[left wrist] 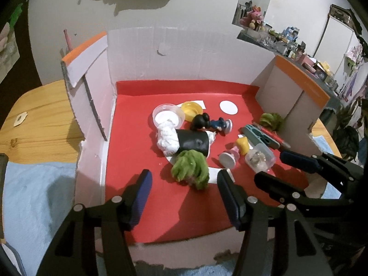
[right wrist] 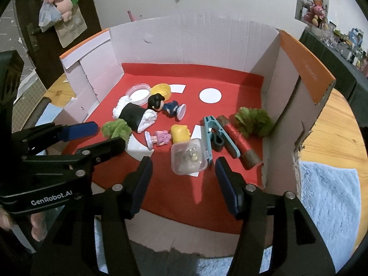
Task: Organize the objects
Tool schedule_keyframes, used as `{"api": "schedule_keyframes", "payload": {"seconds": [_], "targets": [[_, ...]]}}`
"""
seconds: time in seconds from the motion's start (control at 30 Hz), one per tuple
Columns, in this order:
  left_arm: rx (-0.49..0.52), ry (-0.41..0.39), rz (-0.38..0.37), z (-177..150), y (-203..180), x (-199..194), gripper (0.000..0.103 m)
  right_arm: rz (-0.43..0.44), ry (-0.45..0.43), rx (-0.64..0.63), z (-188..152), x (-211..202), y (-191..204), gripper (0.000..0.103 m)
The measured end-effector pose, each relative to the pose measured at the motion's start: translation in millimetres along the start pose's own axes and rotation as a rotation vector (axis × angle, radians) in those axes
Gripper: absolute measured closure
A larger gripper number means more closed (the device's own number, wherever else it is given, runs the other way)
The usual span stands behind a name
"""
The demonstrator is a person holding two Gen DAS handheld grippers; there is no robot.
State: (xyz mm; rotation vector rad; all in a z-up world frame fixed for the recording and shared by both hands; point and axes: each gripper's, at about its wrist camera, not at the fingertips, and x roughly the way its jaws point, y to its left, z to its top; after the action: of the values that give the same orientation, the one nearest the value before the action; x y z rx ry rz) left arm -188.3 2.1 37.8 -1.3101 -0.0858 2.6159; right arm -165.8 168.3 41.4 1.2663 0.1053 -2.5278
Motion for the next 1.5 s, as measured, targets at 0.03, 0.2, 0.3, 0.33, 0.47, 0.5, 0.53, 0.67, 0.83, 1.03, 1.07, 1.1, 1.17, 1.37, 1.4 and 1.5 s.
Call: {"api": "schedule_keyframes", "payload": {"seconds": [0.03,0.2,0.3,0.33,0.47,0.5,0.53,0.67,0.83,1.03,1.07,1.1,1.17,1.37,1.4,1.5], "targets": [[0.001,-0.003,0.001,-0.6,-0.5,-1.7,0.042,0.002,-0.003,-0.002,-0.6,-1.3,0.9,0.045],[0.006,-0.018,0.006,-3.8,-2.2,-9.1,0.041,0.002,-0.016,-0.008,-3.7,-9.3,3.5,0.041],[0.01,-0.028,0.014,-6.1,-4.0,-13.4,0.039,0.003,-0.024,-0.005,-4.8,-14.0,3.8,0.04],[0.01,-0.032,0.017,-6.6,-4.0,-14.7,0.038,0.003,-0.027,-0.003,-5.5,-15.9,3.9,0.039],[-0.002,-0.047,0.026,-9.4,-1.8,-20.6,0.032,0.002,-0.034,0.001,-8.9,-20.7,4.5,0.037],[-0.005,-0.048,0.026,-10.2,-0.9,-21.6,0.032,0.0,-0.034,0.0,-9.6,-21.4,4.9,0.036],[-0.006,-0.05,0.026,-11.0,-0.4,-22.8,0.032,0.0,-0.034,0.0,-10.3,-22.1,5.4,0.036],[-0.004,-0.055,0.03,-13.9,0.4,-27.4,0.032,-0.002,-0.037,-0.003,-12.9,-25.6,7.4,0.035],[0.004,-0.07,0.044,-16.9,-0.5,-33.3,0.028,-0.008,-0.043,-0.005,-15.2,-29.4,10.4,0.032],[0.004,-0.09,0.054,-18.7,-0.2,-40.7,0.023,-0.012,-0.051,-0.005,-18.1,-34.7,12.5,0.025],[0.003,-0.093,0.055,-19.2,0.0,-42.0,0.022,-0.013,-0.053,-0.004,-18.6,-35.9,12.7,0.025],[0.002,-0.096,0.056,-19.8,0.3,-43.4,0.021,-0.012,-0.055,-0.003,-19.0,-37.0,12.6,0.025],[0.003,-0.098,0.06,-21.0,0.0,-45.6,0.021,-0.013,-0.058,-0.001,-20.3,-39.1,12.8,0.022],[0.015,-0.103,0.076,-26.0,-2.1,-50.3,0.016,-0.021,-0.068,0.001,-24.6,-44.0,13.8,0.019],[0.016,-0.104,0.078,-26.8,-2.4,-51.6,0.016,-0.022,-0.07,0.002,-24.9,-44.9,14.0,0.019],[0.018,-0.111,0.082,-28.5,-1.8,-54.7,0.016,-0.027,-0.076,0.002,-26.3,-48.3,14.5,0.017]]}}
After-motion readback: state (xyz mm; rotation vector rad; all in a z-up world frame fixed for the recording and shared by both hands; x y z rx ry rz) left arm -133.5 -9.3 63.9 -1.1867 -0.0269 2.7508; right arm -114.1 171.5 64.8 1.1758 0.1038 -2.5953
